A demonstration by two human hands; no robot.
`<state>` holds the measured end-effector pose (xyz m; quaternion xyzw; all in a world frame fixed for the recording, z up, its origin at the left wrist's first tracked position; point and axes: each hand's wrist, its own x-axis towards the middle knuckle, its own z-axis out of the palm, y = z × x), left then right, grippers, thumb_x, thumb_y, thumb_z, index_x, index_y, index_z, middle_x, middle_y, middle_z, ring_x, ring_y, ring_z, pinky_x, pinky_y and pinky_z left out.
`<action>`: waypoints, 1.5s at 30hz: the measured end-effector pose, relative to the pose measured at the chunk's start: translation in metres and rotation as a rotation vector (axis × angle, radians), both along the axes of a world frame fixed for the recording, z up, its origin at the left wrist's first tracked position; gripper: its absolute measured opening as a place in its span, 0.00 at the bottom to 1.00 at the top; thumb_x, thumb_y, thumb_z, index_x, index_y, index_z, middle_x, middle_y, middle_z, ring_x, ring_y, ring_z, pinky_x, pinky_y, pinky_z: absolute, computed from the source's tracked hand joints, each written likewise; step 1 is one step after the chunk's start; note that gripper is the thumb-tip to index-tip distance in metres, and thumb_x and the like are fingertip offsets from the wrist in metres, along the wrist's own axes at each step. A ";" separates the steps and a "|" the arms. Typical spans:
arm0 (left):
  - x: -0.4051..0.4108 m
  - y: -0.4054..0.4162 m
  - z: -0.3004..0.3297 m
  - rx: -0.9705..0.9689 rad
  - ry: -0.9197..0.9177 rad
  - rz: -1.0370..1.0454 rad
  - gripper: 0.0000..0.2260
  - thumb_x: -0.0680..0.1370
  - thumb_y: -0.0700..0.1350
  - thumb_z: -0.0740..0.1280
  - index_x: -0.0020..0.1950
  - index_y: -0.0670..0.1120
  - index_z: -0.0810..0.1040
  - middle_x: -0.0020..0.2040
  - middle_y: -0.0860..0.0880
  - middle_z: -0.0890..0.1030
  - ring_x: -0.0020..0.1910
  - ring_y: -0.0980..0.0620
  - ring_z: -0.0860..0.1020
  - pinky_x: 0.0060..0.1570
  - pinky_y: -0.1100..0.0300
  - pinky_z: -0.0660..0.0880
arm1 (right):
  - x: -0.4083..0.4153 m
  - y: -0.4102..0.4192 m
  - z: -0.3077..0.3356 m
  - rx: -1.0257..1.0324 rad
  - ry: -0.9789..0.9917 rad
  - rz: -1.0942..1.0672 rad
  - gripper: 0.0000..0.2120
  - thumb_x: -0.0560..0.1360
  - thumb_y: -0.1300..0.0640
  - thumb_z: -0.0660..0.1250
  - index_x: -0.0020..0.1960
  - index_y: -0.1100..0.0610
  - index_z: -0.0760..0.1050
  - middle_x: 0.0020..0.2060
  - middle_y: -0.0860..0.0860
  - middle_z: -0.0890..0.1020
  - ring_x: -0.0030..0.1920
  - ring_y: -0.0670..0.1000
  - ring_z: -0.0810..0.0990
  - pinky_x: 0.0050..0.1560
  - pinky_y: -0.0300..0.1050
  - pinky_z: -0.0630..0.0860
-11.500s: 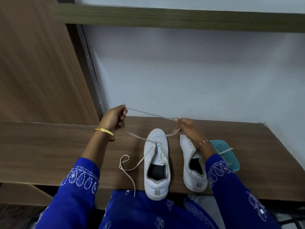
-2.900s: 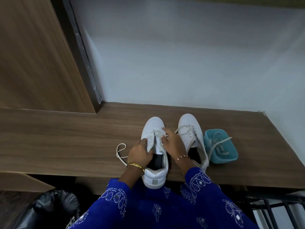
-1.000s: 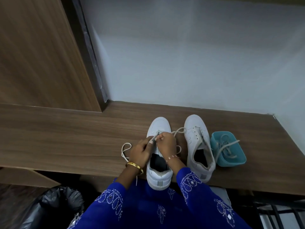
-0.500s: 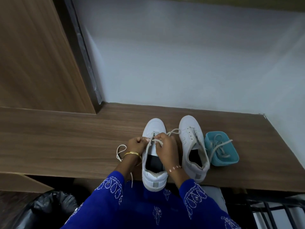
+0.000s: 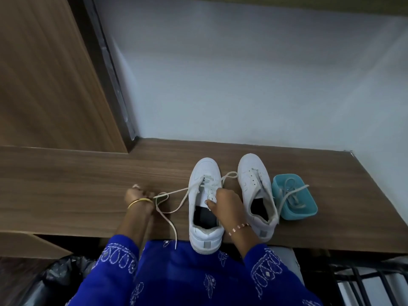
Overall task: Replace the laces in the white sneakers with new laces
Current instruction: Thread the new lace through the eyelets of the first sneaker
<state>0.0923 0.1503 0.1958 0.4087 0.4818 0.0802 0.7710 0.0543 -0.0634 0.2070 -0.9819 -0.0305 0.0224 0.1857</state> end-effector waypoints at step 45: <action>-0.027 -0.057 0.005 1.683 0.274 -0.969 0.17 0.75 0.51 0.62 0.60 0.43 0.73 0.61 0.44 0.74 0.61 0.43 0.69 0.59 0.50 0.66 | 0.013 -0.014 0.006 0.032 0.150 0.090 0.24 0.73 0.52 0.68 0.29 0.54 0.56 0.26 0.48 0.62 0.28 0.47 0.63 0.26 0.37 0.55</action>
